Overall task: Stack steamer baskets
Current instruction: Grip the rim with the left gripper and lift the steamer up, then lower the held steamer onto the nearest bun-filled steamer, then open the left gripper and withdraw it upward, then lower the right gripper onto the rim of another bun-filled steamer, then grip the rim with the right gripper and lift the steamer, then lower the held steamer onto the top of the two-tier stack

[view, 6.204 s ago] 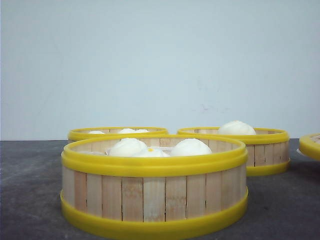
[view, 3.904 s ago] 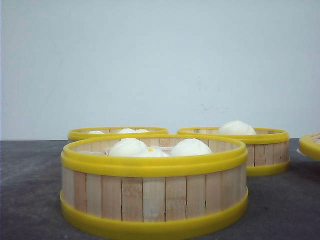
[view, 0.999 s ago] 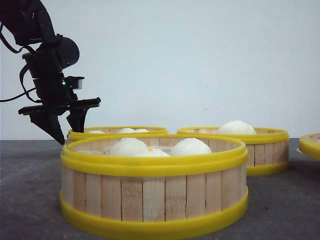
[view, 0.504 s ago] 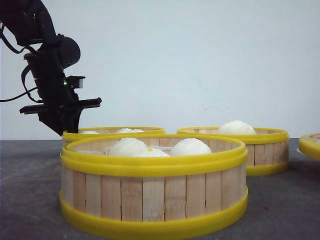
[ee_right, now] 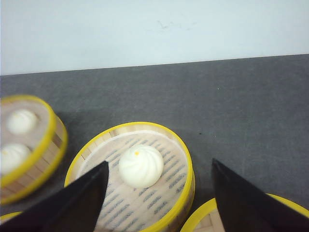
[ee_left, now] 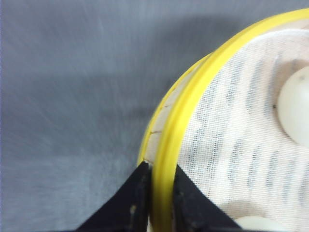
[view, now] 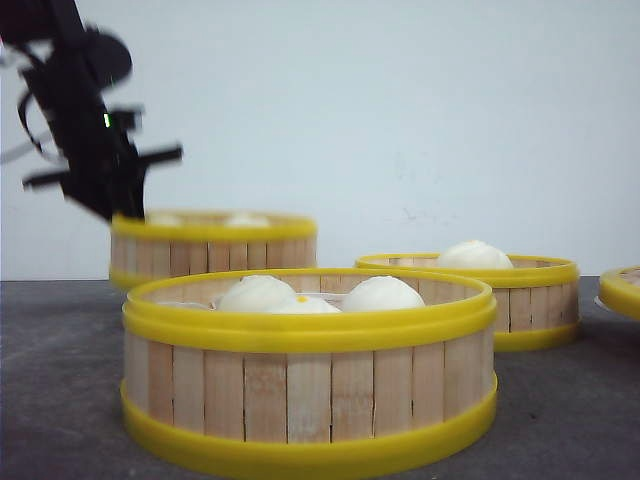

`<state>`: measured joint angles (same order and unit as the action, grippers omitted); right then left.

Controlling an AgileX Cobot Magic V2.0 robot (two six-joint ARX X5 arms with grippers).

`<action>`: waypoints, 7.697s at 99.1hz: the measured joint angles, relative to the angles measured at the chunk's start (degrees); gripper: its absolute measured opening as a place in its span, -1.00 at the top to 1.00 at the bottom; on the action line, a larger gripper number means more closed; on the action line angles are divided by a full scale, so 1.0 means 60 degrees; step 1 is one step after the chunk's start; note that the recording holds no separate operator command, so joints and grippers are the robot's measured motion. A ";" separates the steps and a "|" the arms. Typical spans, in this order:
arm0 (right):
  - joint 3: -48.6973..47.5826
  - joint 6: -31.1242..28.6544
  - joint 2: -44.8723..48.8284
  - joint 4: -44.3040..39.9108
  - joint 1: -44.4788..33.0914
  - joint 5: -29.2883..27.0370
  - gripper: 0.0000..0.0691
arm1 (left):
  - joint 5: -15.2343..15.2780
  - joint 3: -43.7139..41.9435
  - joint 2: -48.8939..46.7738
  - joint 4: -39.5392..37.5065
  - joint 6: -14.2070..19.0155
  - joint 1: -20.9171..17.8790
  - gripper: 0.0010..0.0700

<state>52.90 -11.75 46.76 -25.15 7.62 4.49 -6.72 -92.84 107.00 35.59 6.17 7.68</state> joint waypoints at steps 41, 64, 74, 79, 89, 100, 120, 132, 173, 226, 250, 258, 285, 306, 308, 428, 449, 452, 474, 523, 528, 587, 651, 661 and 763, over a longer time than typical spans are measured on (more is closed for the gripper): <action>0.0000 0.0000 0.0000 -0.0004 0.0000 0.0004 -0.21 | -0.0586 -0.0124 -0.4047 0.1694 0.0000 0.0448 0.94; 0.0000 0.0000 0.0000 0.0015 0.0000 0.0004 -0.21 | -0.0688 -0.0120 -0.5191 0.2845 -0.0007 0.1359 0.94; 0.0000 0.0000 0.0000 0.0018 0.0000 0.0004 -0.21 | -0.0707 0.0240 -0.5286 0.2834 -0.0051 0.1942 0.94; 0.0000 0.0000 0.0000 0.0018 0.0000 0.0004 -0.21 | -0.0703 0.0514 -0.5275 0.2812 -0.0047 0.2208 0.94; 0.0000 0.0000 0.0000 0.0018 0.0000 0.0004 -0.21 | -0.0561 0.1260 -0.5253 0.2645 -0.0044 0.2667 0.94; 0.0000 0.0000 0.0000 0.0018 0.0004 0.0004 -0.21 | -0.0175 0.2171 -0.5253 0.2175 -0.0033 0.3049 0.94; 0.0000 0.0000 0.0000 0.0018 0.0127 0.0004 -0.21 | -0.0095 0.3563 -0.5173 0.1016 0.0055 0.3330 0.94; 0.0000 0.0000 0.0000 0.0018 0.0171 0.0004 -0.21 | -0.0098 0.3974 -0.4998 0.0812 0.0127 0.3355 0.94; 0.0000 0.0000 0.0000 0.0018 0.0171 0.0004 -0.21 | -0.0091 0.4167 -0.4011 0.0474 0.0157 0.3421 0.94; 0.0000 0.0000 0.0000 0.0011 0.0171 0.0004 -0.21 | -0.0193 0.4167 -0.3555 0.0313 0.0164 0.3570 0.94; 0.0000 0.0000 0.0000 0.0011 0.0171 0.0004 -0.21 | -0.0197 0.4167 -0.3555 0.0317 0.0186 0.3727 0.94; 0.0000 0.0000 0.0000 0.0011 0.0171 0.0004 -0.21 | -0.0197 0.4167 -0.3555 0.0324 0.0186 0.3727 0.94; 0.0000 0.0000 0.0000 0.0000 0.0171 0.0004 -0.21 | -0.0193 0.4207 -0.3555 0.0506 0.0193 0.3727 0.94; 0.0000 0.0000 0.0000 -0.0011 0.0171 0.0004 -0.21 | -0.0197 0.4255 -0.3519 0.0495 0.0204 0.3727 0.94; 0.0000 0.0000 0.0000 -0.0011 0.0171 0.0004 -0.21 | -0.0200 0.4255 -0.3501 0.0495 0.0215 0.3727 0.94; 0.0175 0.0000 0.1089 -0.0004 0.0171 0.0007 -0.21 | -0.0375 0.4255 -0.7023 -0.1308 0.0608 0.3785 0.34; 0.1038 0.0219 0.2860 -0.0066 0.0164 0.0007 -0.21 | -0.0098 0.4255 -0.9541 -0.0448 0.0616 0.3789 0.34; 0.1188 0.0244 0.3140 -0.0080 0.0157 0.0007 -0.21 | 0.0073 0.4255 -0.9861 -0.0211 0.0616 0.3785 0.34; 0.2149 0.0321 0.5278 -0.0211 -0.0091 0.0007 -0.21 | 0.0834 0.5475 -1.2127 0.0554 0.0794 0.3785 0.34; 0.2302 0.0324 0.8393 0.0182 -0.0565 0.0004 -0.19 | 0.0838 0.6138 -1.4396 0.1967 0.1781 0.3789 0.34; 0.2302 0.0321 0.8477 0.0299 -0.0565 0.0004 -0.17 | 0.0838 0.6138 -1.4418 0.2058 0.1887 0.3789 0.34; 0.2306 -0.0029 0.9020 0.0616 -0.0499 -0.0237 0.90 | 0.0838 0.6138 -1.4418 0.2215 0.2127 0.3789 0.34; 0.4248 -0.0368 0.7253 -0.0430 -0.0543 -0.0219 0.92 | 0.0841 0.6138 -1.4418 0.2255 0.2058 0.3785 0.34; 0.5020 -0.0361 0.6659 -0.0896 -0.0521 0.0179 0.92 | 0.0878 0.6138 -1.4418 0.2255 0.1905 0.3789 0.34; 0.5045 0.1457 0.5151 -0.4317 0.3646 0.0707 0.92 | 0.0882 0.6138 -1.4418 0.2685 0.1650 0.3785 0.34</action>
<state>83.18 -3.01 77.67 -51.05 29.50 8.73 -1.43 -56.01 20.49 51.70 16.08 30.39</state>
